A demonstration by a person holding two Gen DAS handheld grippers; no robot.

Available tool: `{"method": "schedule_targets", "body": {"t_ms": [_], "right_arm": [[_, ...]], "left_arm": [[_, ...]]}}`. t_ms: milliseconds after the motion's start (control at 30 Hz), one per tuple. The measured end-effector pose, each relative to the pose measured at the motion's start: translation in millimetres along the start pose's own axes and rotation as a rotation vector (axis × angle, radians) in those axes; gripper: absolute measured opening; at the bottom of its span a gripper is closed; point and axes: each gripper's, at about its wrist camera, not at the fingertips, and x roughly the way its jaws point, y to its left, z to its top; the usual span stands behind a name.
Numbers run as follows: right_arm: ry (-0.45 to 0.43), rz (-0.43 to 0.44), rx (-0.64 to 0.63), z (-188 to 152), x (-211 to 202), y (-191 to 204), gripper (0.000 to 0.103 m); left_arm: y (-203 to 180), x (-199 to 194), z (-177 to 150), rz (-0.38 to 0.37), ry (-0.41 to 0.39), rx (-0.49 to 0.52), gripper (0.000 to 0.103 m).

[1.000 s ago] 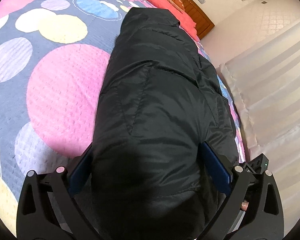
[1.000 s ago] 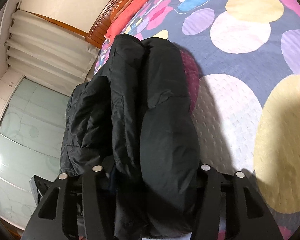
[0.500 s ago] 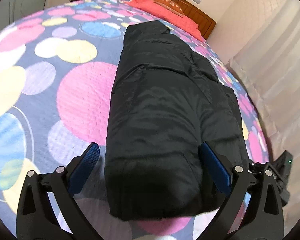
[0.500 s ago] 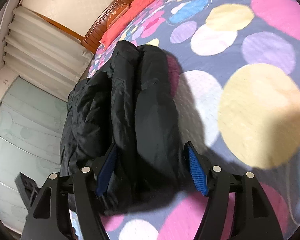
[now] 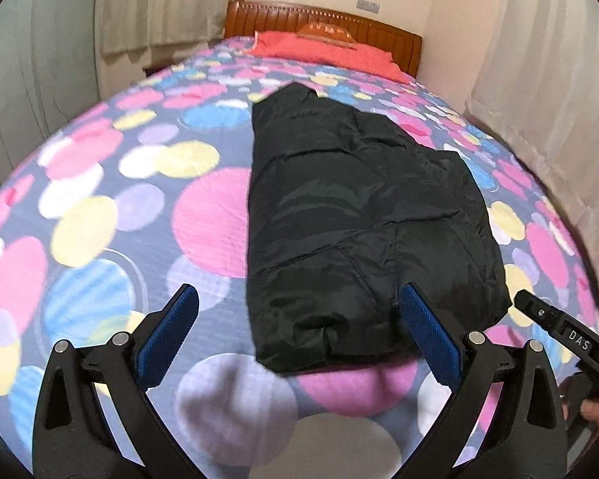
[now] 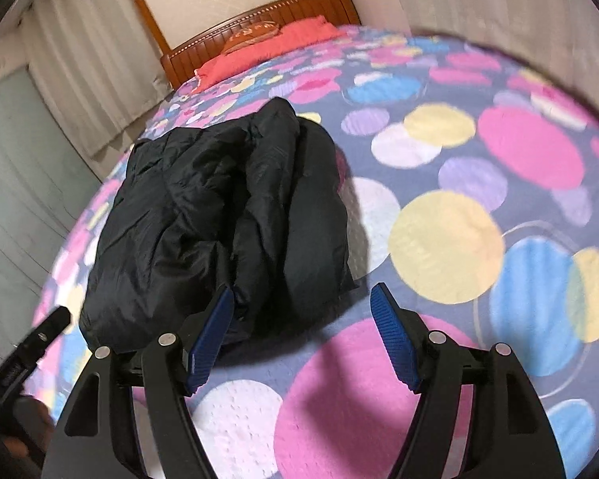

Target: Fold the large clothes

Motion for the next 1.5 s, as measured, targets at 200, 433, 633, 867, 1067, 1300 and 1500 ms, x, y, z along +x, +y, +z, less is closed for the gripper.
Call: {"method": "schedule_targets", "body": {"t_ms": [200, 433, 633, 867, 1067, 1300, 1500], "right_arm": [[-0.075, -0.072, -0.112, -2, -22, 26, 0.077], [-0.145, -0.112, -0.201, -3, -42, 49, 0.077], [-0.164, -0.115, -0.233, -7, -50, 60, 0.077], [-0.174, -0.116, -0.248, -10, -54, 68, 0.077], [-0.176, -0.114, -0.254, -13, -55, 72, 0.077], [-0.179, -0.11, -0.259, -15, -57, 76, 0.077], [-0.178, -0.111, -0.258, -15, -57, 76, 0.077]], "left_arm": [[-4, -24, 0, 0.068, -0.058, 0.032, 0.1], [-5, -42, -1, 0.089, -0.097, 0.029, 0.1], [-3, -48, -4, 0.098, -0.109, 0.028, 0.1], [0, -52, -6, 0.095, -0.114, 0.015, 0.1], [0, -53, -6, 0.096, -0.113, 0.015, 0.1], [-1, -52, -6, 0.096, -0.116, 0.017, 0.1], [0, -54, -7, 0.095, -0.115, 0.017, 0.1]]}}
